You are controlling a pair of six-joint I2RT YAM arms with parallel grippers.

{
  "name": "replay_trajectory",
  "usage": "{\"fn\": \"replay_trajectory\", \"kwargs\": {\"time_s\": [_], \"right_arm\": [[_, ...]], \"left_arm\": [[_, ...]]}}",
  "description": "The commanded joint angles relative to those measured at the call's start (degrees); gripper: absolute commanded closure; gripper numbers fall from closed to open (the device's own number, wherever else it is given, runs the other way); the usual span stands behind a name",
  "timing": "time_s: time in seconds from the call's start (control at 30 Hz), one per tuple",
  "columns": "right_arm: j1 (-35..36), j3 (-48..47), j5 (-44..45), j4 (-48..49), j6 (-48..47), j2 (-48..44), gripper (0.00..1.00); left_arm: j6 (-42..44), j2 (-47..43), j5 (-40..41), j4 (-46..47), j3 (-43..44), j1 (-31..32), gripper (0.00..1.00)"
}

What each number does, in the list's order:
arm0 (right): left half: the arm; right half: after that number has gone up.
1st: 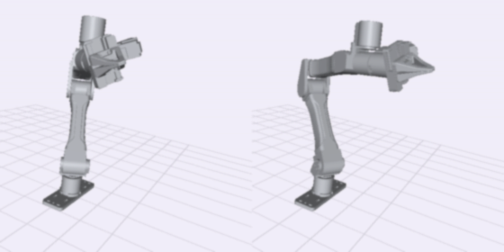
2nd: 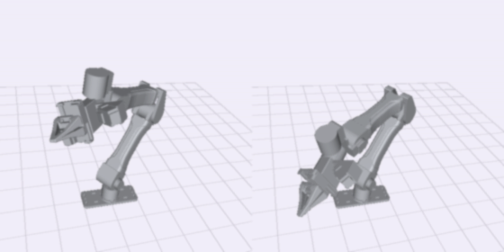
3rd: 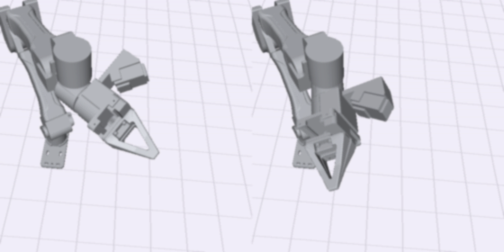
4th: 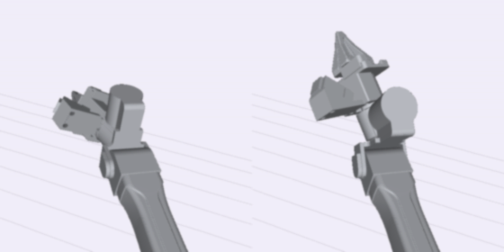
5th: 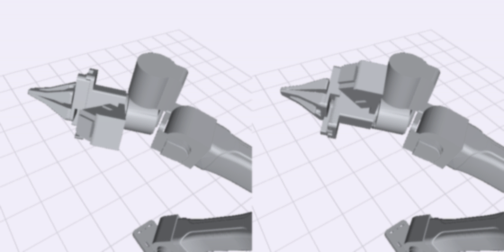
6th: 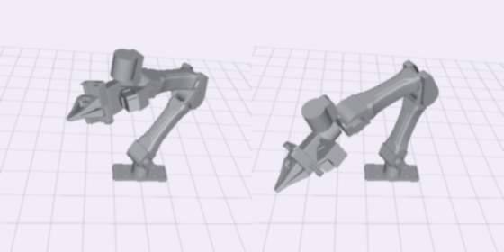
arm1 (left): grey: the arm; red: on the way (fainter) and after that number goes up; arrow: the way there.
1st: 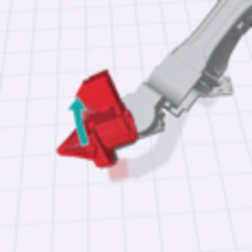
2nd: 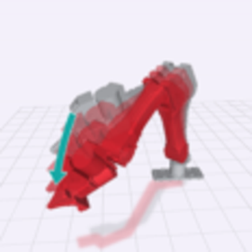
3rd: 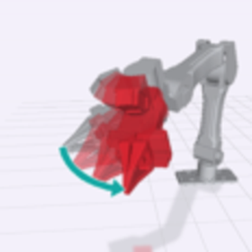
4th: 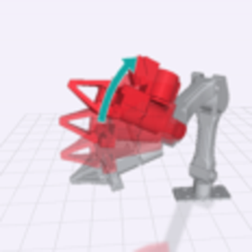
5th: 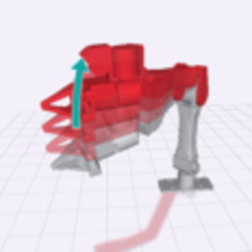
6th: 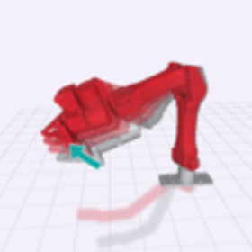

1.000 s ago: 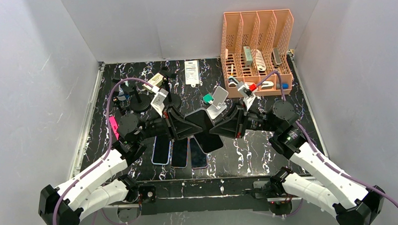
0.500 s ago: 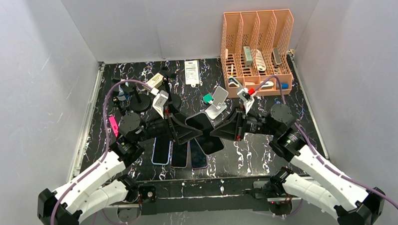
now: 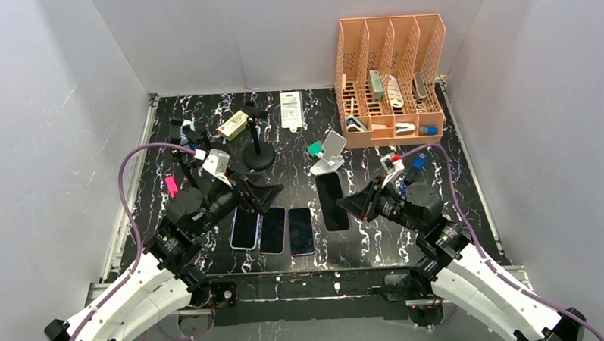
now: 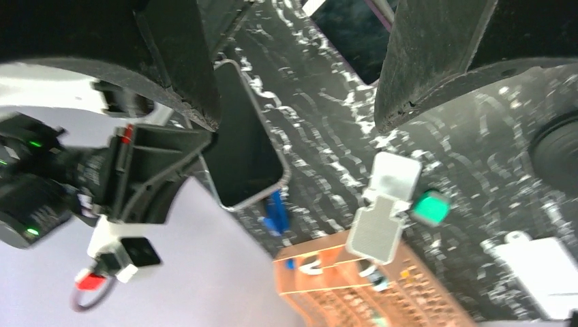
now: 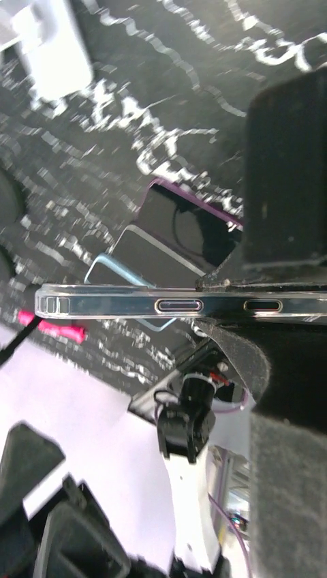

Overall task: Remove the phone from the phone stand
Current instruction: Place the phone at the center of the board.

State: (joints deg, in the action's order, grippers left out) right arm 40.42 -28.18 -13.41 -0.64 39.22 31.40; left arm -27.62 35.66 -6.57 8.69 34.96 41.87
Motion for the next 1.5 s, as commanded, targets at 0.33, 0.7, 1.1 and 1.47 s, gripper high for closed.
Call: {"fn": "replay_trajectory", "kwargs": {"time_s": [0.33, 0.7, 1.1, 1.47], "right_arm": [[0.1, 14.4, 5.7, 9.4, 11.3, 4.0, 0.99], [-1.8, 19.9, 2.0, 26.9, 17.2, 19.4, 0.99], [-2.1, 22.8, -0.6, 36.8, 22.6, 28.1, 0.99], [-2.0, 23.9, -1.1, 41.6, 24.1, 34.0, 0.99]], "left_arm": [[6.2, 3.1, 6.8, -4.6, -4.3, 0.1, 0.23], [6.5, 2.0, 9.1, -5.7, -4.0, 0.1, 0.22], [6.2, 2.3, 9.4, -6.2, -3.4, 0.1, 0.22], [5.2, 2.8, 9.9, -6.1, -3.4, 0.1, 0.22]]}}
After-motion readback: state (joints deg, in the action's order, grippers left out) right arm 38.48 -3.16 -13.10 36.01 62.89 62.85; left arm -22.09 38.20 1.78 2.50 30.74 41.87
